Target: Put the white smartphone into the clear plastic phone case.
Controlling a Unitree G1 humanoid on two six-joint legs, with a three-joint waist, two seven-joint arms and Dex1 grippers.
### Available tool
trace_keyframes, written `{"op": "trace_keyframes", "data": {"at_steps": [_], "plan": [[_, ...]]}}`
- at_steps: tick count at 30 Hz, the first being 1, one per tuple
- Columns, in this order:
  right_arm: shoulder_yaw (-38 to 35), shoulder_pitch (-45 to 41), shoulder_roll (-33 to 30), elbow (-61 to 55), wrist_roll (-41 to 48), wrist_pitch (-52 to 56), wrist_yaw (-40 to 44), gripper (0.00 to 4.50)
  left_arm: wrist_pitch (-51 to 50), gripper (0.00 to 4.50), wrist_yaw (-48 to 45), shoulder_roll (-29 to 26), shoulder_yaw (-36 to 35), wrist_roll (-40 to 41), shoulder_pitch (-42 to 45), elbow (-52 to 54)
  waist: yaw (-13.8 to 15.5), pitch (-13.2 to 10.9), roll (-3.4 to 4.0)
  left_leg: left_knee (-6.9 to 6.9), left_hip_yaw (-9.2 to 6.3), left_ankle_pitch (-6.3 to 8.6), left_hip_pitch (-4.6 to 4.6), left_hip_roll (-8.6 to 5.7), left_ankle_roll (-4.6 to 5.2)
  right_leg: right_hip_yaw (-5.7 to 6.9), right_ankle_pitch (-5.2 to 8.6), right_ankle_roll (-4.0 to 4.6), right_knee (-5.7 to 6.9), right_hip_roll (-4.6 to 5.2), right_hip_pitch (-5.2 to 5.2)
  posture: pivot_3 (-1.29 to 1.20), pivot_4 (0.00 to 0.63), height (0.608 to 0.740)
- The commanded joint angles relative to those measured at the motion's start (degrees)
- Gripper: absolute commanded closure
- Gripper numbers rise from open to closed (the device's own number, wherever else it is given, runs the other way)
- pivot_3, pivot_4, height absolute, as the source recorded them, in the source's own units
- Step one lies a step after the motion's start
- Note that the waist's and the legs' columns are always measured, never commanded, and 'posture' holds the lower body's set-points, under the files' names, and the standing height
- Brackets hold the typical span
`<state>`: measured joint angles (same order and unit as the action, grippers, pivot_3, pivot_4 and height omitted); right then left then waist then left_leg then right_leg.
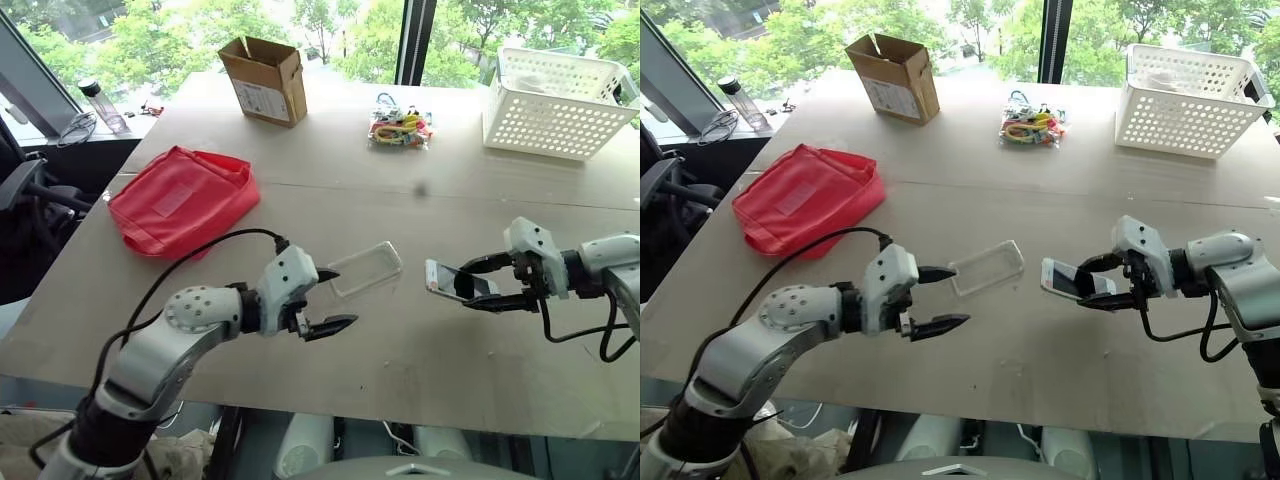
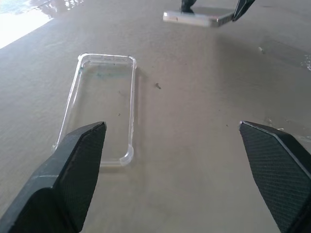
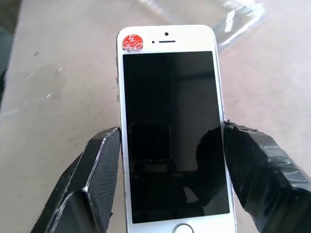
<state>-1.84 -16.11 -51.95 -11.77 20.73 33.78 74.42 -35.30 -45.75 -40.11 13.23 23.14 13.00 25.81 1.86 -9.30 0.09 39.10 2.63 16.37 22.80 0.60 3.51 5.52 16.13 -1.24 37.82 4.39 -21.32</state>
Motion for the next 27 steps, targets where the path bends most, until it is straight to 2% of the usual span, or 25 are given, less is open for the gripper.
{"op": "trace_keyframes", "data": {"at_steps": [1,2,4,6,11,15,20,22,25,27], "plan": [[-7.78,5.09,-0.77,-10.31,4.00,6.00,-6.20,1.71,-1.30,2.26,1.00,3.37,5.82,-5.24,6.51,-5.80,0.31,-0.02,-0.01,0.00,0.01,0.00,0.01,0.00,0.00,-0.02,0.00,0.00,0.00,0.00,0.00,0.00,0.150,0.733],[-8.81,6.36,-0.93,-12.24,4.70,7.15,-7.30,1.71,-1.88,2.68,0.79,4.00,6.93,-6.14,7.99,-6.85,0.31,-0.04,-0.05,0.00,0.01,0.00,0.06,0.00,0.00,-0.02,0.00,-0.01,0.00,0.00,-0.02,0.00,0.150,0.733],[-11.28,8.65,-0.81,-16.60,6.46,9.94,-10.00,1.71,-0.01,3.81,-1.17,4.76,10.86,-9.65,11.03,-11.12,0.29,-0.05,-0.07,0.02,0.07,0.00,0.10,-0.01,0.01,-0.08,0.00,-0.02,0.00,-0.01,-0.06,0.00,0.150,0.733],[-12.99,10.09,-0.93,-19.80,7.84,11.86,-11.99,1.71,2.38,4.50,-3.54,5.11,13.53,-11.71,12.96,-14.36,0.23,-0.05,-0.07,0.02,0.07,0.00,0.10,-0.02,0.01,-0.10,0.00,-0.03,0.00,-0.03,-0.07,0.00,0.150,0.733],[-15.67,12.53,-1.50,-23.54,10.22,14.29,-15.12,1.71,11.52,4.50,-14.71,5.81,14.37,-10.67,15.65,-20.55,0.36,-0.04,-0.07,0.03,0.07,0.00,0.06,-0.01,0.01,-0.11,0.00,-0.03,0.01,-0.05,-0.07,0.00,0.150,0.733],[-16.93,13.27,-1.71,-24.50,11.45,14.65,-16.85,1.71,22.94,4.50,-24.84,6.37,15.49,-12.48,19.92,-29.08,0.43,-0.05,-0.08,0.05,0.08,0.00,0.08,-0.02,0.01,-0.09,0.01,-0.04,-0.01,-0.06,-0.08,0.00,0.150,0.733],[-16.03,12.81,-2.04,-25.52,12.79,14.87,-18.71,1.71,25.36,4.50,-24.10,13.64,16.40,-15.90,24.33,-35.93,0.48,-0.08,-0.14,0.11,0.07,0.00,0.13,-0.04,0.01,-0.10,0.01,-0.06,-0.02,-0.11,-0.07,0.00,0.150,0.733],[-14.72,11.55,-2.53,-25.26,13.01,14.49,-18.85,1.71,20.25,4.50,-23.69,14.54,15.97,-15.36,24.23,-33.32,0.16,-0.12,-0.20,0.12,0.09,0.00,0.14,-0.04,0.02,-0.14,0.01,-0.08,-0.03,-0.12,-0.07,0.00,0.150,0.733],[-11.17,8.57,-3.08,-24.21,12.43,13.46,-18.87,1.71,10.41,3.61,-23.30,14.84,13.72,-11.26,23.23,-25.83,-0.57,-0.12,-0.20,0.11,0.06,-0.01,0.14,-0.01,0.01,-0.21,0.02,-0.09,0.02,-0.18,-0.14,0.00,0.150,0.733],[-6.06,5.27,-3.42,-22.95,10.21,11.96,-18.47,1.71,5.34,2.66,-19.61,14.93,9.99,-9.18,21.94,-20.23,-1.07,-0.13,-0.20,0.10,0.02,-0.01,0.13,0.00,0.00,-0.22,0.03,-0.09,0.05,-0.19,-0.16,0.00,0.150,0.733]]}}
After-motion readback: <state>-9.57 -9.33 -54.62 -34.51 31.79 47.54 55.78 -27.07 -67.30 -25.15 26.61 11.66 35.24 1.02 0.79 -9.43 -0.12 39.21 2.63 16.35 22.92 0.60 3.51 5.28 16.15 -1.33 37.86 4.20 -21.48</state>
